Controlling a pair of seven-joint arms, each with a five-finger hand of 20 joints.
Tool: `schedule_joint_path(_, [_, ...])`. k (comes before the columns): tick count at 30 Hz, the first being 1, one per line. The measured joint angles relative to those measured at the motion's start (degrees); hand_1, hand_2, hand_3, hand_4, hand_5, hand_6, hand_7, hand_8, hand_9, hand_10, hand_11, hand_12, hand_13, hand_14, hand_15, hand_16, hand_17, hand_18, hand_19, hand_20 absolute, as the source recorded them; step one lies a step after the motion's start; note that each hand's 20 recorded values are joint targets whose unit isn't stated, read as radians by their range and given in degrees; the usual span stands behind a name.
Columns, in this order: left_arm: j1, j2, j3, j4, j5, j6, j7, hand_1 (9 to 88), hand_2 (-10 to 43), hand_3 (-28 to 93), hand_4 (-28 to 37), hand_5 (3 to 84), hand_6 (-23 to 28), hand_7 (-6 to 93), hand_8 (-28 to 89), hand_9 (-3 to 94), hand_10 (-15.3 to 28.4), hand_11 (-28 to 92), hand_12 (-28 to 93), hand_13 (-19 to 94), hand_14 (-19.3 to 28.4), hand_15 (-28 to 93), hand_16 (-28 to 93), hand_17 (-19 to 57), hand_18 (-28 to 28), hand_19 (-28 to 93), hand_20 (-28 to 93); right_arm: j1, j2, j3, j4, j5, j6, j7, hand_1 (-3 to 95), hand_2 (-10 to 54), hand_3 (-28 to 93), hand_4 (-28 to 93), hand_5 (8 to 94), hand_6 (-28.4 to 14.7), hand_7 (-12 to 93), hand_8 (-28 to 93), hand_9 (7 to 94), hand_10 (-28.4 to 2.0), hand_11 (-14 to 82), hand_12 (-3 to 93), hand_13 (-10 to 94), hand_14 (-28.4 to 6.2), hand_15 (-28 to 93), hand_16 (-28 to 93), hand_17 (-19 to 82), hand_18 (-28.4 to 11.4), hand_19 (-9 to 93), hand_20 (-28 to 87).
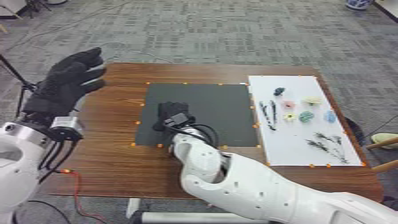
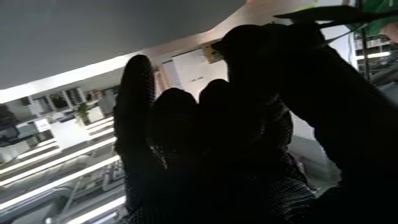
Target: Arrange flowers
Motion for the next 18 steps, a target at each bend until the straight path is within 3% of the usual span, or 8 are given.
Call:
schedule_joint_path(6, [-3.2,0.75,3.18,1.23,-0.13,-0.93,-0.60,26.6,-7.2,67,-27.0,21.5,1.3,23.7,-11,16.3,9.1,22,20,8,12.4,43,-5,-10.2,18.8,39,10,-0.5,-2.6,0.3,2.1,-0.4,-0.5,1.0,37.4,-9.5,87,-15,77.2,-0.1,53,28,77.3,-10.5,67.4,62.3,68,-12.7,82,47,24,-19.2,68,38])
schedule_joint_path(11, [-4.7,0.84,4.23,1.57,-0.19,-1.51,-0.77,26.6,-7.0,67,-27.2,21.5,1.3,23.8,-11,16.3,9.1,22,20,8,12.4,43,-5,-10.2,18.8,39,10,-1.4,-4.2,1.2,3.9,-0.9,-1.7,1.3,37.2,-9.5,87,-15,78.0,0.1,52,28,77.4,-10.3,66.9,63.1,68,-12.7,82,47,25,-19.2,68,38])
schedule_joint_path(18, [-4.9,0.77,4.84,1.69,-0.29,-1.79,-0.85,26.6,-7.0,67,-27.0,21.6,1.3,23.7,-11,16.4,9.2,22,20,8,12.4,43,-5,-10.2,18.9,39,10,-1.9,-5.2,1.0,6.0,-1.1,-2.5,2.7,37.7,-9.5,87,-15,78.3,0.3,51,28,77.8,-10.2,66.7,62.3,68,-12.6,82,47,25,-19.5,69,38])
